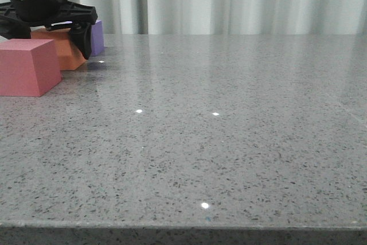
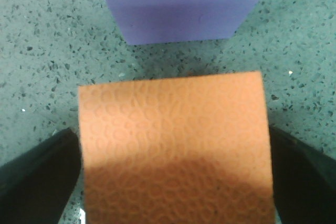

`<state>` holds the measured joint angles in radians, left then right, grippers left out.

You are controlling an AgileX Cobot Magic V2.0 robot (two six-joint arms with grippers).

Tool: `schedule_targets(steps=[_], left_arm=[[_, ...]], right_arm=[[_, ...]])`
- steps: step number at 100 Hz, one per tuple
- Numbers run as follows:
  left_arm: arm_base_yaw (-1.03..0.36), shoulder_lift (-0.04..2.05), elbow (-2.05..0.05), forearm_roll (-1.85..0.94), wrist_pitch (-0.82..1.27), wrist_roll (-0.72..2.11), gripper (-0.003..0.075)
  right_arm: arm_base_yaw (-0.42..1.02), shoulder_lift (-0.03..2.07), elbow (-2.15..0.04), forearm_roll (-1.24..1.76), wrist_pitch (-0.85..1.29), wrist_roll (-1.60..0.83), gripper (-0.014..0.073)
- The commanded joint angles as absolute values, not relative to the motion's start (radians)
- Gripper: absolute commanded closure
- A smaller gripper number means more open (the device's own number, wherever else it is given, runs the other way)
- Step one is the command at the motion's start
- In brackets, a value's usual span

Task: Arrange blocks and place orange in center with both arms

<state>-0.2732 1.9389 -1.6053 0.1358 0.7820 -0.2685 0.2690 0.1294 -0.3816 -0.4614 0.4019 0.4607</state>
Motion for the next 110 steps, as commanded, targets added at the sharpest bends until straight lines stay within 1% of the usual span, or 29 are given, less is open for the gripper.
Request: schedule_targets(steps=[1,12,34,48,64,87,110], left_arm=[[-0.272,1.873,-1.635,0.134,0.747,-0.269,0.0072],[-0.272,1.84,-1.639,0.138,0.745,-0.269,0.0072],[-0.272,1.702,-1.639,0.163,0.78,-0.269,0.0072],[-0.272,1.583,-1.577,0.197,0.757,-0.269,0.0072],[-0.272,1.42,-1.431,0.199,0.697,-0.269,0.0073],[-0.272,1.144,-1.119,0.196,0.55,-0.269,0.0073],[-0.272,0.876,-0.841,0.19,0.452,-0.269,0.0083]], right_arm=[[0.262,0.141,-0.405,-0.488,0.33,0.458,0.0704],[0.262,0.141,-0.405,-0.488,0.33,0.458,0.0704],[0.262,0.141,-0.405,-0.488,0.33,0.458,0.0704],[0.262,0.141,-0.405,-0.488,0.33,0.458,0.0704],[0.262,0.141,-0.405,-0.488,0.33,0.458,0.0704],[0.262,0.141,-0.405,-0.488,0.33,0.458,0.0704],[0.262,0.141,-0.405,-0.488,0.33,0.458,0.0704]])
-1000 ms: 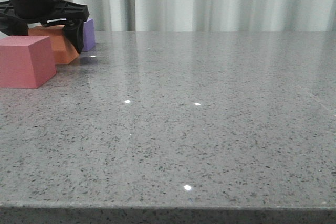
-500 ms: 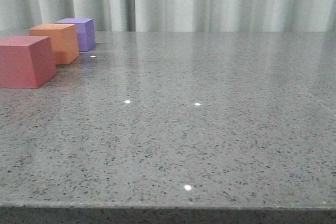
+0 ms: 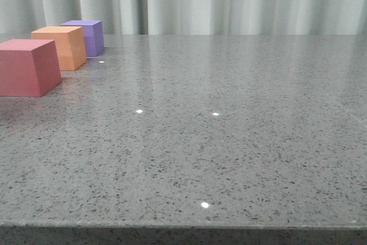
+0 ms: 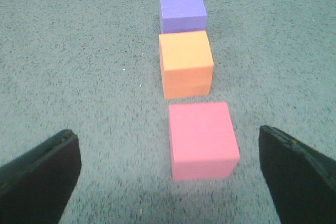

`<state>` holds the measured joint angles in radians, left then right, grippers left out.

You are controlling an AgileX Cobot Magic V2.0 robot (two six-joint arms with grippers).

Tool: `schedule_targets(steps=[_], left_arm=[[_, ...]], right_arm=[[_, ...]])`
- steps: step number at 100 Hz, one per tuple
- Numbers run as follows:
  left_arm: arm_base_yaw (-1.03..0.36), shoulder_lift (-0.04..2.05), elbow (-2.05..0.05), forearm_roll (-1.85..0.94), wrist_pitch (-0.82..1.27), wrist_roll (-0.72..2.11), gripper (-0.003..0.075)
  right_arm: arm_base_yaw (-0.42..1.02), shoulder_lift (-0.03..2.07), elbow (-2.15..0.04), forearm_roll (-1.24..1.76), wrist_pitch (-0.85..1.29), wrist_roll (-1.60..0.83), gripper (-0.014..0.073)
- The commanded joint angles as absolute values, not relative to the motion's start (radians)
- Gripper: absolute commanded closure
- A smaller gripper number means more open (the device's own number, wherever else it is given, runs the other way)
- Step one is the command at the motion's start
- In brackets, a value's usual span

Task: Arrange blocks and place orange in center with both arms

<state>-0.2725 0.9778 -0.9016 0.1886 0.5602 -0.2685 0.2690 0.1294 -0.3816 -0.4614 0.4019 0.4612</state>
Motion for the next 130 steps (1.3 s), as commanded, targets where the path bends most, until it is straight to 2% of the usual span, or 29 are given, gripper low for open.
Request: schedule_targets(steps=[1,25,35,42,49,61,67,130], left_arm=[[-0.272,0.868,-0.833,0.19,0.447,-0.269,0.0085],[-0.272,0.635,-0.627,0.19,0.393,-0.269,0.0088],[-0.272,0.568,-0.573,0.19,0.369,-0.269,0.0148],[-0.272,0.533,-0.546,0.19,0.349,-0.269,0.024],[-0.272,0.51,-0.53,0.19,0.334,-0.269,0.0367],[-0.272,0.502,-0.528,0.19,0.322,-0.269,0.0636],[-0.272,0.502,-0.528,0.19,0.315,-0.269,0.0743],[-0.272,0.502,-0.526,0.19,0.308,-0.269,0.0741]], right_arm=[[0.262,0.141,-0.405,-0.488,0.33,0.458,0.0704],[0.262,0.141,-0.405,-0.488,0.33,0.458,0.0704],[0.262,0.141,-0.405,-0.488,0.33,0.458,0.0704],[0.262,0.141,-0.405,-0.488,0.33,0.458,0.0704],[0.262,0.141,-0.405,-0.488,0.33,0.458,0.0704],[0.262,0.141,-0.405,-0.488,0.33,0.458,0.0704],[0.262,0.141,-0.405,-0.488,0.33,0.458,0.0704],[0.262,0.141,-0.405,-0.488,0.33,0.458,0.0704]])
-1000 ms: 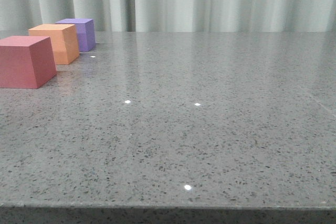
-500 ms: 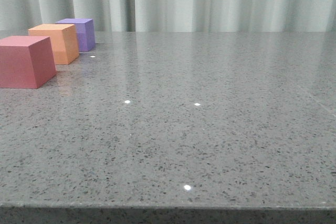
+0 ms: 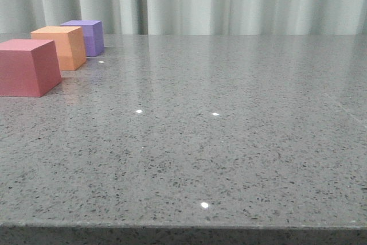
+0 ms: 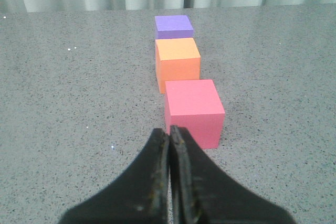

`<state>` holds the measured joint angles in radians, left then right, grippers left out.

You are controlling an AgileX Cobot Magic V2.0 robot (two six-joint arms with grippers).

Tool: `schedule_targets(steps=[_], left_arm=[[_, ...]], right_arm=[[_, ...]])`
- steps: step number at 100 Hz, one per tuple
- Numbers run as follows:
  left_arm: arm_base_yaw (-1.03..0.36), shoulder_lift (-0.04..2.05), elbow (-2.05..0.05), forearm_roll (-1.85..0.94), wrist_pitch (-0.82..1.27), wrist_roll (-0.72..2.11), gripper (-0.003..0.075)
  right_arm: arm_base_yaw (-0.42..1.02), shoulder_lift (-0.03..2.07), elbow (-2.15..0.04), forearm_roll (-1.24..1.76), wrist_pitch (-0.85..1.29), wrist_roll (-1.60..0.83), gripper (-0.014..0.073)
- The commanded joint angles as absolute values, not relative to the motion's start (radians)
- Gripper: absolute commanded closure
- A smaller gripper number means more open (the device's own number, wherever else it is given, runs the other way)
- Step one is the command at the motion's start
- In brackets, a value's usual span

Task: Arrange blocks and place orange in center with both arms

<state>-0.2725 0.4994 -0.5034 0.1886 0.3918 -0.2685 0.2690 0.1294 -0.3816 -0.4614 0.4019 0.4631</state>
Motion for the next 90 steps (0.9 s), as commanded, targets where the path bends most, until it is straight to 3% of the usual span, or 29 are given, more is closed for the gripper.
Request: schedule_targets(steps=[1,38,71,90], left_arm=[[-0.272,0.502,-0.526,0.19,0.308,-0.269,0.0741],[-0.272,0.502,-0.523,0.192,0.283,-0.269,0.0741],[-0.227,0.435,-0.354,0.192,-0.057,-0.269,0.0741],[-0.194,0.331,-0.257,0.089,-0.077,-0.123,0.0741]], right_arm=[[0.262,0.141,-0.405,-0.488,0.33,0.458,0.0704],[0.262,0.141,-0.405,-0.488,0.33,0.458,0.0704],[0.262,0.141,-0.405,-0.488,0.33,0.458,0.0704],[0.262,0.141,-0.405,-0.488,0.33,0.458,0.0704]])
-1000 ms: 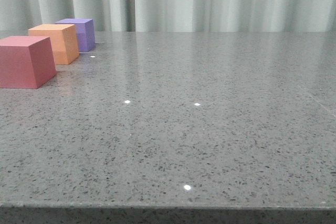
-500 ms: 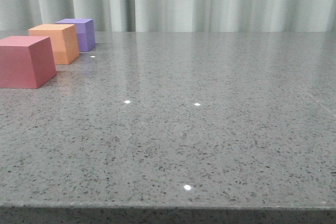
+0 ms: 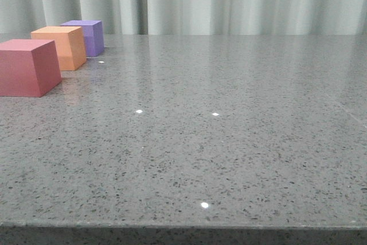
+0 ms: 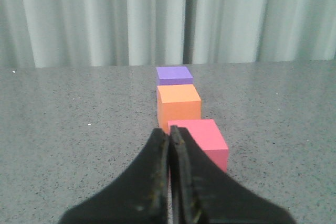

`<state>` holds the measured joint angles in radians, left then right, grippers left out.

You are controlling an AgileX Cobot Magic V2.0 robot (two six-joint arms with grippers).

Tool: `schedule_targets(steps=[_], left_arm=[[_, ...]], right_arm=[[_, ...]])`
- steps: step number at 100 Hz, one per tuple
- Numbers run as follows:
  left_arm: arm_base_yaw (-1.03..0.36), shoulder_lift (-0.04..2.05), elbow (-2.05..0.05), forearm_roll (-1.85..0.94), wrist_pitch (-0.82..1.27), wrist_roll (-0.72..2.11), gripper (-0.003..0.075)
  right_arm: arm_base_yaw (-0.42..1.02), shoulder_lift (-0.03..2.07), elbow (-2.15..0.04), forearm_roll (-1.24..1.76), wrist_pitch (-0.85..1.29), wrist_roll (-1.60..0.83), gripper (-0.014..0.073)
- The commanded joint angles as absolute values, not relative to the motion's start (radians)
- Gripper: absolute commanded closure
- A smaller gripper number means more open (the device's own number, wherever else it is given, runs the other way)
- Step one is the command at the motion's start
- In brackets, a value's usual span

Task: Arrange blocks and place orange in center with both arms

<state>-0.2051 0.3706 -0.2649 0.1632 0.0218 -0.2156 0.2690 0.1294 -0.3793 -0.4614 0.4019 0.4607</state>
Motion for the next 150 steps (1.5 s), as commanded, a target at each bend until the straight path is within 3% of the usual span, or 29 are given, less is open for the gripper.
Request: schedule_targets(steps=[1,63,150], left_arm=[[-0.192,0.326,-0.251,0.077,-0.077,-0.107,0.0741],[-0.184,-0.041,0.046,0.084,-0.067,-0.093,0.0741],[-0.184,-0.041,0.046,0.084,-0.067,-0.093,0.0741]], right_arm=[[0.262,0.141,-0.405,-0.488,0.33,0.458,0.0704],[0.262,0.141,-0.405,-0.488,0.33,0.458,0.0704],[0.262,0.141,-0.405,-0.488,0.329,0.458,0.0704]])
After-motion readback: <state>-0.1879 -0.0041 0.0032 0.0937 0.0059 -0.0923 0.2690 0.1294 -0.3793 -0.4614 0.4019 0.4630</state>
